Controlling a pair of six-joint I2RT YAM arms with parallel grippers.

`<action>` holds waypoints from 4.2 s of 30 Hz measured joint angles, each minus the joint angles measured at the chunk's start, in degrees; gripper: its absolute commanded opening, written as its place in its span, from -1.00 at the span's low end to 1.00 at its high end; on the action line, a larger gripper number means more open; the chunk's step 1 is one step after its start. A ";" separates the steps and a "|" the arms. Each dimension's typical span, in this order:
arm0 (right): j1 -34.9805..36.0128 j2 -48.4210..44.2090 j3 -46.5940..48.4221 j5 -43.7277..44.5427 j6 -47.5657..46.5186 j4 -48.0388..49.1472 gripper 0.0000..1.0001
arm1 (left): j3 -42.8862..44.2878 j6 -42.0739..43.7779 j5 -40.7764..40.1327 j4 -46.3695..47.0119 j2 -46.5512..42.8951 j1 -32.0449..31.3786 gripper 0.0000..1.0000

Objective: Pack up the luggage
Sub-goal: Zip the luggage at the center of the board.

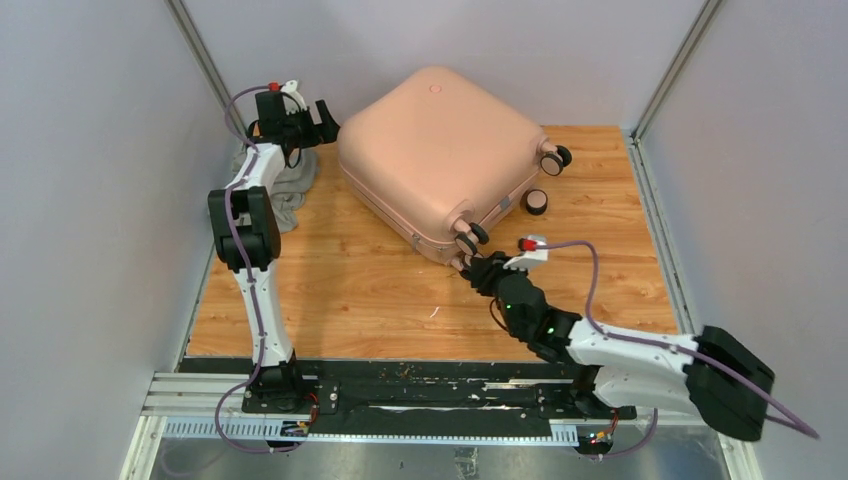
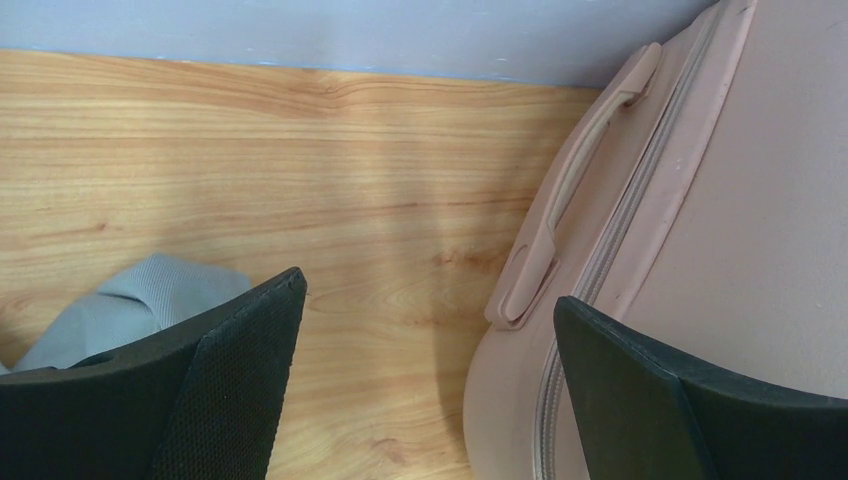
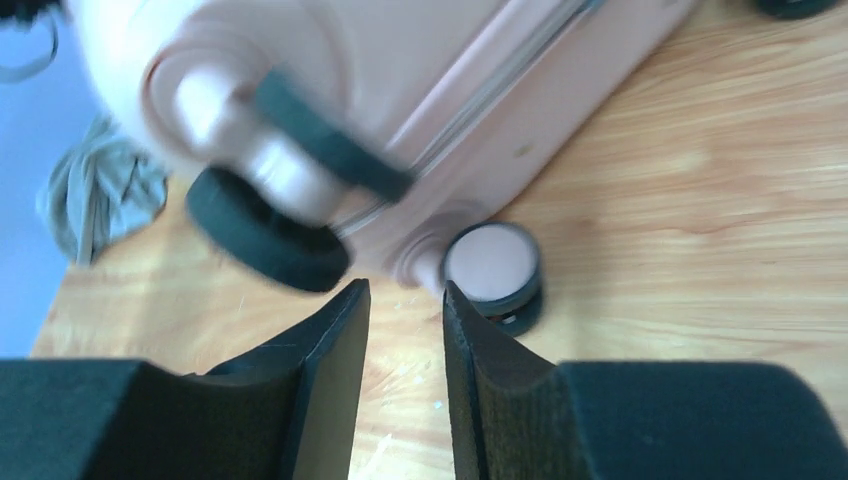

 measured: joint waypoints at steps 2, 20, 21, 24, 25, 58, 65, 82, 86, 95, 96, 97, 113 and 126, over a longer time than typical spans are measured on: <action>-2.54 -5.60 -0.02 1.25 3.45 -6.71 -0.34 | 0.39 -0.20 0.57 0.52 0.39 0.00 0.96; -37.83 24.90 27.89 -23.56 -3.67 -19.85 -0.57 | -11.67 2.64 8.50 11.54 -2.14 -0.92 0.85; -38.42 26.12 28.72 -23.85 -4.42 -20.35 -0.57 | -12.31 3.08 8.83 11.65 -2.56 -1.05 0.85; -39.80 29.22 31.43 -24.41 -6.16 -21.90 -0.57 | -16.44 5.79 11.54 13.16 -5.07 -1.20 0.85; -40.22 29.70 32.00 -24.65 -6.67 -22.18 -0.57 | -17.53 6.62 12.22 13.46 -5.86 -1.20 0.84; -47.45 5.33 19.19 -36.13 -9.01 -25.68 0.40 | -43.78 30.05 9.99 -11.02 -41.42 5.90 0.78; -47.60 -15.34 8.35 -39.65 -5.81 -37.31 0.35 | -43.78 25.94 9.88 -11.13 -42.38 6.05 0.79; -47.21 -30.62 4.09 -49.68 1.01 -53.70 -0.10 | -44.13 23.32 10.32 -11.56 -42.77 6.54 0.79; -46.90 -23.10 5.49 -57.11 4.02 -49.05 -0.11 | -45.31 22.62 10.54 -10.40 -42.75 6.67 0.79; -46.75 -7.23 6.73 -61.24 7.96 -38.77 -0.11 | -47.47 20.76 11.63 -6.56 -42.23 7.02 0.77; -46.77 -4.48 7.67 -61.22 7.93 -38.16 -0.11 | -47.74 20.70 11.74 -6.10 -42.23 7.04 0.77; -46.97 -2.29 8.63 -61.13 7.93 -37.59 -0.11 | -47.98 20.68 11.72 -5.57 -42.23 7.08 0.76; -47.67 26.51 31.78 -55.01 5.62 -30.99 -0.13 | -52.09 20.24 13.55 1.11 -42.23 7.72 0.73; -47.65 43.60 51.80 -54.10 1.73 -31.45 -0.10 | -52.17 23.19 11.76 -0.70 -43.63 7.78 0.73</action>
